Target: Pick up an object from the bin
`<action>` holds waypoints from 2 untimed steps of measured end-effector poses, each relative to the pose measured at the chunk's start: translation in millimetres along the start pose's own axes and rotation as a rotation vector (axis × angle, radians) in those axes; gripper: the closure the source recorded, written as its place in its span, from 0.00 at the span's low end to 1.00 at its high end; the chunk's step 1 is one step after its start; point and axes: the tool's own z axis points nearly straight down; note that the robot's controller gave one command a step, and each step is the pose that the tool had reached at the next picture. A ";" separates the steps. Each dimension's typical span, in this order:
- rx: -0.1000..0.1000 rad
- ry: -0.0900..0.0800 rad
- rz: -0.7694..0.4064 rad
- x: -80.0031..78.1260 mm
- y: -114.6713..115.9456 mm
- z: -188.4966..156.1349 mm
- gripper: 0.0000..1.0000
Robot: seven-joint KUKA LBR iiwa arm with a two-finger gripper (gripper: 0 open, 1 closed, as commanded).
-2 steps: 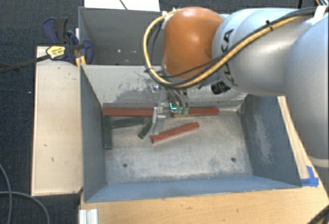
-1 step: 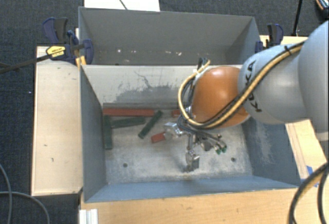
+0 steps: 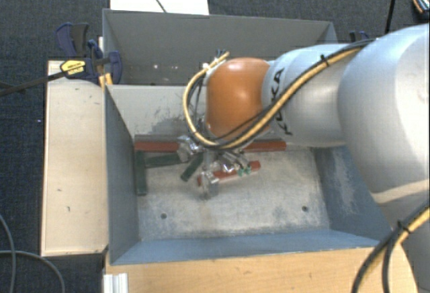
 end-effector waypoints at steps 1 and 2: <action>0.003 -0.003 0.037 -14.4 10.8 -76.8 0.00; 0.005 0.014 0.024 29.9 -85.1 6.5 0.00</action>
Offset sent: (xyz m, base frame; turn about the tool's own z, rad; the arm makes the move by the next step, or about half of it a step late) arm 0.0054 0.0132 0.0711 0.0379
